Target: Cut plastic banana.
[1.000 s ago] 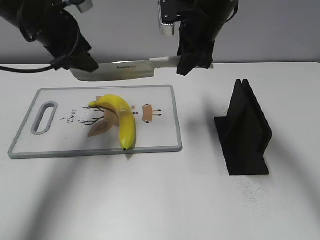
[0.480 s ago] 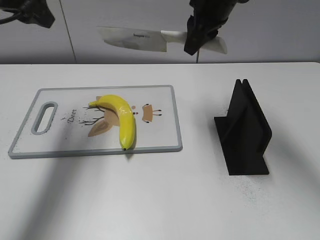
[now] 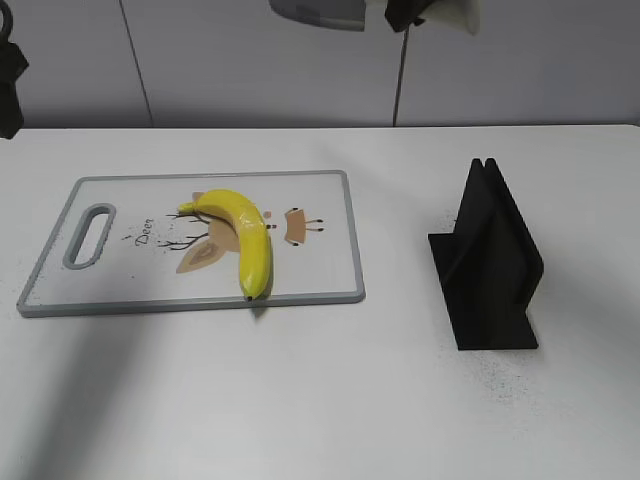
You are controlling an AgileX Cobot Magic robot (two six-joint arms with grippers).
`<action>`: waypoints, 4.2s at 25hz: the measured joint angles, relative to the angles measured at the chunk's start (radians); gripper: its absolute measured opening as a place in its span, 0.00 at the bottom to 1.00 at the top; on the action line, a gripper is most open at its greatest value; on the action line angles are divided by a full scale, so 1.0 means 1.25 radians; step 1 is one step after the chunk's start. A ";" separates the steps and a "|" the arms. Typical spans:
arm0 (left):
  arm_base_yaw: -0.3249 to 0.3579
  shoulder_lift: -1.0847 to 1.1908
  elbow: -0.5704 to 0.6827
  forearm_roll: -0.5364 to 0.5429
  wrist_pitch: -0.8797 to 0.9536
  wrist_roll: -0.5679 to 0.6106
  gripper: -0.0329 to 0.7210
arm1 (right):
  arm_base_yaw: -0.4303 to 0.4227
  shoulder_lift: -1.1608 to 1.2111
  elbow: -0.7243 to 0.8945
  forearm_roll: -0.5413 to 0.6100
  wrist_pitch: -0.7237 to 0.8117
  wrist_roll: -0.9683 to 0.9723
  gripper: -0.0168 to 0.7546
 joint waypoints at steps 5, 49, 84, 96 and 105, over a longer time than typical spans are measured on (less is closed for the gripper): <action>0.000 -0.037 0.025 0.011 0.008 -0.032 0.82 | 0.000 -0.106 0.096 -0.002 0.000 0.072 0.27; 0.000 -1.113 0.739 -0.038 -0.010 -0.056 0.81 | 0.000 -0.689 0.967 -0.187 -0.313 0.492 0.27; 0.000 -1.279 0.774 -0.040 -0.090 -0.102 0.78 | 0.000 -0.584 0.970 -0.234 -0.417 0.544 0.27; 0.000 -1.279 0.774 -0.040 -0.090 -0.104 0.78 | 0.000 -0.567 0.970 -0.243 -0.422 0.564 0.27; 0.000 -1.279 0.774 -0.040 -0.090 -0.104 0.78 | 0.000 -0.567 0.970 -0.187 -0.423 0.532 0.27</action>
